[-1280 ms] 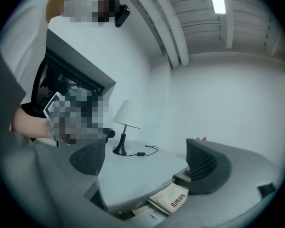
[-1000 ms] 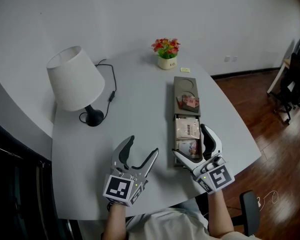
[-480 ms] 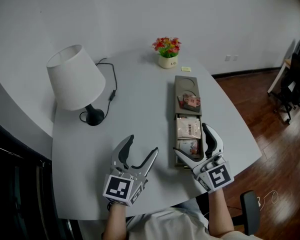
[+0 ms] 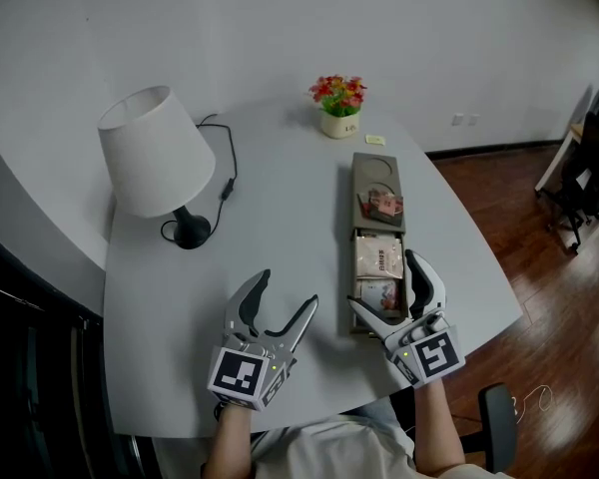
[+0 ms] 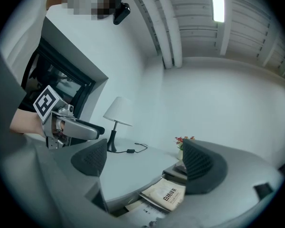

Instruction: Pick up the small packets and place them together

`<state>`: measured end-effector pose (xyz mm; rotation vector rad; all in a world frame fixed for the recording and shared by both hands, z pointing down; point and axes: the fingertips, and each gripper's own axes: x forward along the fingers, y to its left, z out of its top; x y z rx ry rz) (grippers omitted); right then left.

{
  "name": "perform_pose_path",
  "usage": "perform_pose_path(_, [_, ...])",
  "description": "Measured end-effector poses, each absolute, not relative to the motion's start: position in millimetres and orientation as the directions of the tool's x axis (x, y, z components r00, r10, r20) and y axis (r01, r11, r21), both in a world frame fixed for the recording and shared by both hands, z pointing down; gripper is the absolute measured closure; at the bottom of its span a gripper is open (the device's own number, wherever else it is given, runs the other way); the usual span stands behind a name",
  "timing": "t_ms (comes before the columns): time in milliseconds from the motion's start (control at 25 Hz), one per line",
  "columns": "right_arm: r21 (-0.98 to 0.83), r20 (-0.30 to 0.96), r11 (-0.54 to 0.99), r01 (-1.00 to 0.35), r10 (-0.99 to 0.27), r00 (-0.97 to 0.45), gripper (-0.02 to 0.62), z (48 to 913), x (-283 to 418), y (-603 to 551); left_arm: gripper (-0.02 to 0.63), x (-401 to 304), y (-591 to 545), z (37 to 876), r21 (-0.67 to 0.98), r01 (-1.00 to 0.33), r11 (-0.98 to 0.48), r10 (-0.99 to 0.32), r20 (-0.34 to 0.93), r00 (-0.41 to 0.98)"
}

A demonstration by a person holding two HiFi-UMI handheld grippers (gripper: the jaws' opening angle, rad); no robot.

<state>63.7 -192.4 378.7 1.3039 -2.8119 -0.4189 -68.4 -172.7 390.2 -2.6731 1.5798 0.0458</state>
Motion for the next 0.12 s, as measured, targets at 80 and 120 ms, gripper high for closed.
perform_pose_path(80, [0.241,-0.095,0.613,-0.752,-0.757,-0.647,0.091,379.6,63.2,-192.6,0.265,-69.0,-172.2,391.1,-0.017,-0.876,-0.482,-0.875,-0.041,0.483])
perform_pose_path(120, [0.238,-0.094,0.612,-0.754,-0.758,-0.645,0.091,379.8,62.7,-192.7,0.265,-69.3,-172.0,391.5,-0.017,-0.876,-0.482,-0.875,-0.04,0.483])
